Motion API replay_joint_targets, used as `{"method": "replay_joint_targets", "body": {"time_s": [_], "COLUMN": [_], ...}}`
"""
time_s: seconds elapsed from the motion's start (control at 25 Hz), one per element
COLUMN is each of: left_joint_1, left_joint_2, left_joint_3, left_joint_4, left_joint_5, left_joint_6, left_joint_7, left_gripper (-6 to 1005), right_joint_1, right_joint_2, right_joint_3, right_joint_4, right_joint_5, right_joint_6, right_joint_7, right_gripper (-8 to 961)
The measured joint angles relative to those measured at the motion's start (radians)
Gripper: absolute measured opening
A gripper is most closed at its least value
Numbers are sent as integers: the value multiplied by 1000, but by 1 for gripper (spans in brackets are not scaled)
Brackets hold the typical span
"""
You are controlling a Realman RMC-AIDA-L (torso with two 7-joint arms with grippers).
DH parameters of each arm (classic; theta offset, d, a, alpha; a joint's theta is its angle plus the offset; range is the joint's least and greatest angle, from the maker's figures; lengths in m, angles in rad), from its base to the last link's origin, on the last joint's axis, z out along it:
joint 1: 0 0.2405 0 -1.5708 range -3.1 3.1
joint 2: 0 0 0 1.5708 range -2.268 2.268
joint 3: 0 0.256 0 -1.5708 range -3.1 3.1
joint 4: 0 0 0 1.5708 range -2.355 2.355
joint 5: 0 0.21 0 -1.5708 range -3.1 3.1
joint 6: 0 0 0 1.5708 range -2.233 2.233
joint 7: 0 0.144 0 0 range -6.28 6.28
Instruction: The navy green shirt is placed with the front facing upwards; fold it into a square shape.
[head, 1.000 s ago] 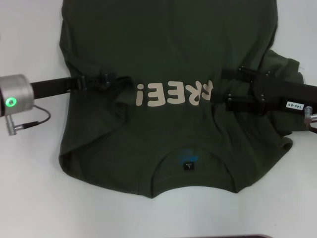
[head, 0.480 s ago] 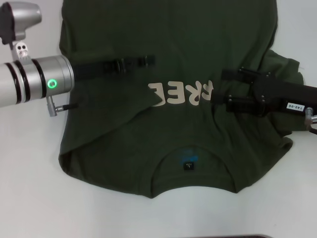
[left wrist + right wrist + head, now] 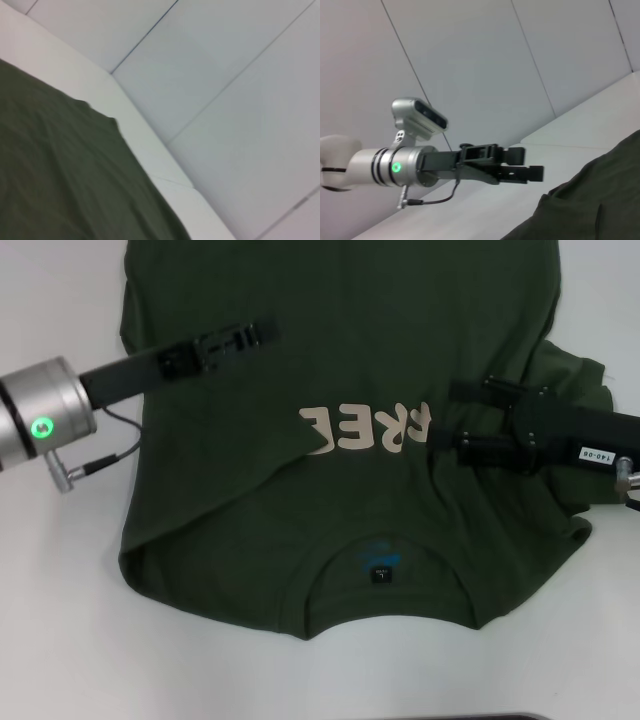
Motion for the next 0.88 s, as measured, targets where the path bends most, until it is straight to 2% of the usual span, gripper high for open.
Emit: {"method": "replay_joint_targets", "body": {"time_s": [0.2,0.4,0.76,0.88], "left_joint_1": [36,55,52,49], "left_joint_2": [-2,-4,-7,-6], "left_joint_3": [1,-4,1,-1], "left_joint_4": [25,27,0,-6], "left_joint_5": [-1,-7,-41,-45], "left_joint_6": [123,194,219,213], "left_joint_7": [58,142,195,197], "left_gripper": [795,795,849,877], "right_joint_1": [-2,-22,-79,-105], "right_joint_2": [-1,-17,-80,-107], "right_joint_3": [32,127,156,157], "right_joint_4": [0,-14,-136,-192], "right_joint_5": [1,1,-1,-15], "right_joint_6": [12,9,12,34], "right_joint_7": [20,104,457,622], "right_gripper": [941,940,940,940]}}
